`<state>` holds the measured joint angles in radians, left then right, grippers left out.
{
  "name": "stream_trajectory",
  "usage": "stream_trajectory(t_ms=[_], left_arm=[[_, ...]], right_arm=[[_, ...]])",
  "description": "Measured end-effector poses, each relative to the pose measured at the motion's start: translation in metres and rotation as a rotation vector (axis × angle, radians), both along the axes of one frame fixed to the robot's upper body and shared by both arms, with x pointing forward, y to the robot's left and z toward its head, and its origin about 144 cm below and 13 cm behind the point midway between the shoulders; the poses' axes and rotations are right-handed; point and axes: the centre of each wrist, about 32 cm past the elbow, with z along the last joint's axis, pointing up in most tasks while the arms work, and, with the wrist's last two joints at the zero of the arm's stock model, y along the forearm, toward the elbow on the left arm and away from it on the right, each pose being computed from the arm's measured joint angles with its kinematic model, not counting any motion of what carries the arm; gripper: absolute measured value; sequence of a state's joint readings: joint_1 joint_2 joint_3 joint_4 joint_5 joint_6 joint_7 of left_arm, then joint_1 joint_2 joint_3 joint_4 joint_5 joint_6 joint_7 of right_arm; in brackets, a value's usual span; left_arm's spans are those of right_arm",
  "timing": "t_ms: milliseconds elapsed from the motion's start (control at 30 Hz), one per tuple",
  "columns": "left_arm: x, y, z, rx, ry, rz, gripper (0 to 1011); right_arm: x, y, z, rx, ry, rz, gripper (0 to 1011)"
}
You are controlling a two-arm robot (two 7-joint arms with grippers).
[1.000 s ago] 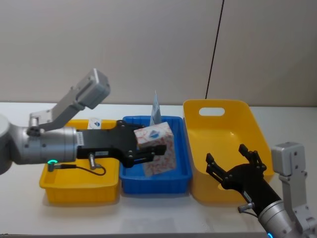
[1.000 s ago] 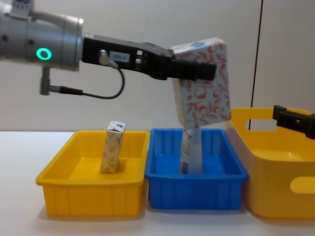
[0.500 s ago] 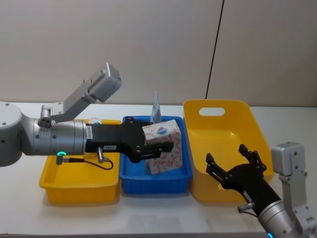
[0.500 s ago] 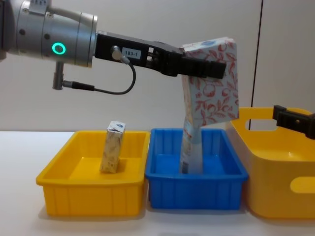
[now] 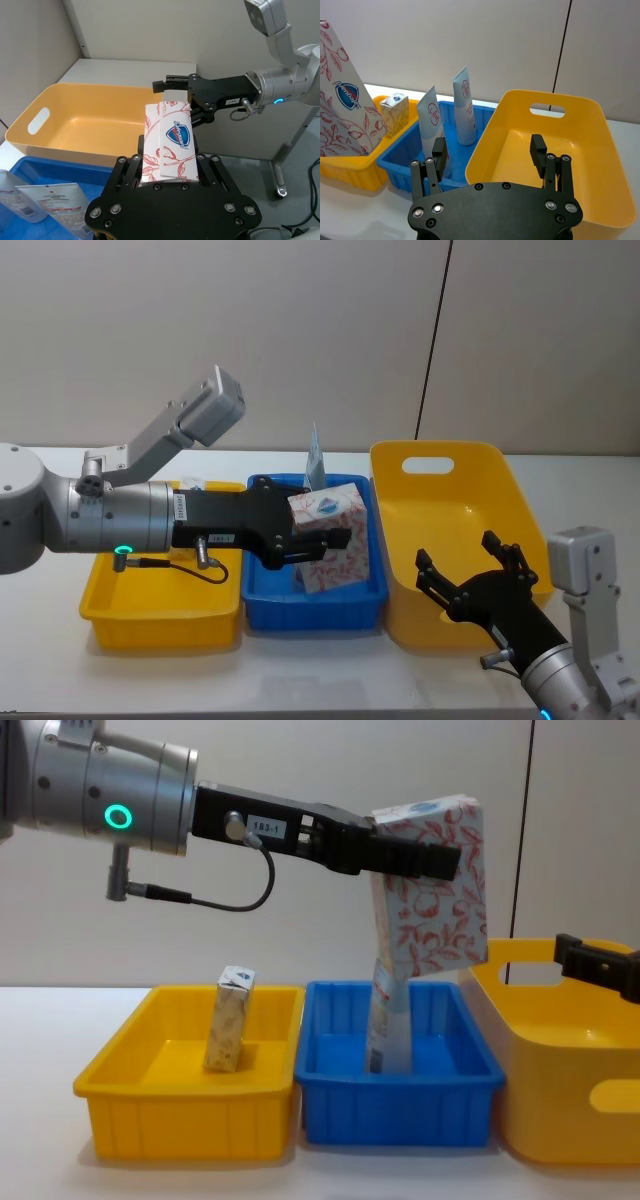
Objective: Bimanual collaborative sorting of washing and personal care products
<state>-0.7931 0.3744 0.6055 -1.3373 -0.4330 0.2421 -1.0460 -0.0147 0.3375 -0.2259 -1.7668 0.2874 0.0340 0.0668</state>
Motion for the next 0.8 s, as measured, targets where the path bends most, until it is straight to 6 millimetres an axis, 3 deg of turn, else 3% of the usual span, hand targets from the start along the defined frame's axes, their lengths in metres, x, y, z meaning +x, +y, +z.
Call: stream_trajectory(t_ms=[800], left_arm=[[-0.0042, 0.0033, -0.0065, 0.002, 0.023, -0.034, 386]], right_arm=[[0.0, 0.0, 0.0, 0.0, 0.0, 0.0, 1003]])
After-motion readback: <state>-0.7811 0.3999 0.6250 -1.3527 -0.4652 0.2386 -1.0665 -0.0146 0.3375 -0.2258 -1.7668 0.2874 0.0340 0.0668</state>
